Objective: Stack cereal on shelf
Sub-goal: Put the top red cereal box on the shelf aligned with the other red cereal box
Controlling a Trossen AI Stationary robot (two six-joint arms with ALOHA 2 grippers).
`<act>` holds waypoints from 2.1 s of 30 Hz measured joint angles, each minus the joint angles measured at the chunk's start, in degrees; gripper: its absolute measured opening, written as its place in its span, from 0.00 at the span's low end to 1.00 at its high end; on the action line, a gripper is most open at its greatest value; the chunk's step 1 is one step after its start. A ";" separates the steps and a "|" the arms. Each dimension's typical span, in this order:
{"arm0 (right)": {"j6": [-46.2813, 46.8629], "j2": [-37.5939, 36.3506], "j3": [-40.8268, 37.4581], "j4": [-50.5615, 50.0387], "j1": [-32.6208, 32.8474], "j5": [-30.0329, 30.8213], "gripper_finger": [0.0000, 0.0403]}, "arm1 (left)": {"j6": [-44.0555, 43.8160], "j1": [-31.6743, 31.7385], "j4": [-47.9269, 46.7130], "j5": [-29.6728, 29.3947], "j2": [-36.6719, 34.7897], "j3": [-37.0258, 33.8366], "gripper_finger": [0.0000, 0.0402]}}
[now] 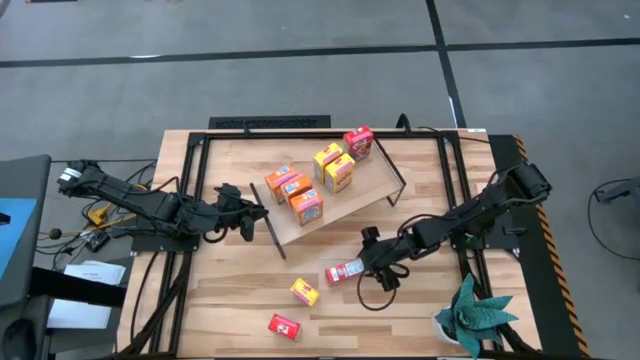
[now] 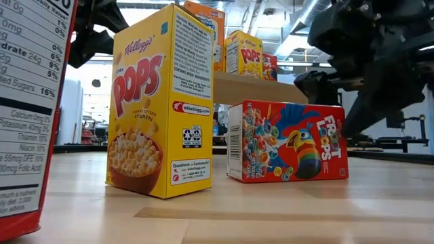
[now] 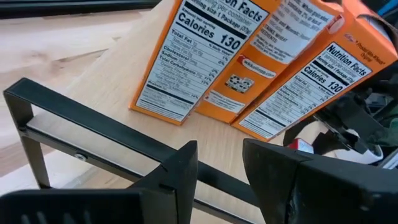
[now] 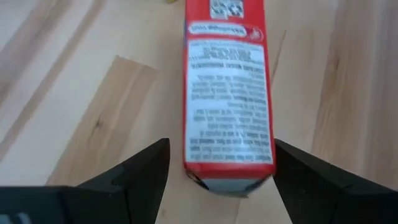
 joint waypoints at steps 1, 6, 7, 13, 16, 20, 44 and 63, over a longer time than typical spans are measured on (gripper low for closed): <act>-0.30 0.00 0.00 0.07 -0.31 -0.26 0.74 | -0.24 -0.02 0.02 -0.30 0.00 0.00 0.30; -1.09 0.00 0.00 -0.06 -1.89 -1.66 0.70 | -0.62 0.00 0.00 -0.92 0.00 0.00 0.30; -1.01 0.00 0.00 -0.03 -2.18 -2.12 0.69 | -0.62 0.00 0.00 -0.93 0.00 0.00 0.30; -1.08 0.00 0.00 -0.25 -2.83 -3.16 0.59 | -0.50 0.00 -0.02 -0.93 0.00 0.00 0.30; -0.95 0.00 0.00 -0.23 -2.82 -3.19 0.53 | -0.47 0.00 -0.22 -0.95 0.00 0.00 0.30; -0.90 0.00 0.00 -0.23 -2.79 -5.31 0.45 | -0.45 0.00 -0.46 -0.95 0.00 0.00 0.30; -7.90 -10.32 27.50 -48.89 -4.92 6.07 0.35 | 0.49 -0.02 -0.39 -0.37 -0.02 0.00 0.30; -24.72 -10.32 45.66 -73.33 -14.80 31.76 0.36 | 0.47 -0.01 -0.36 1.59 -0.02 0.00 0.30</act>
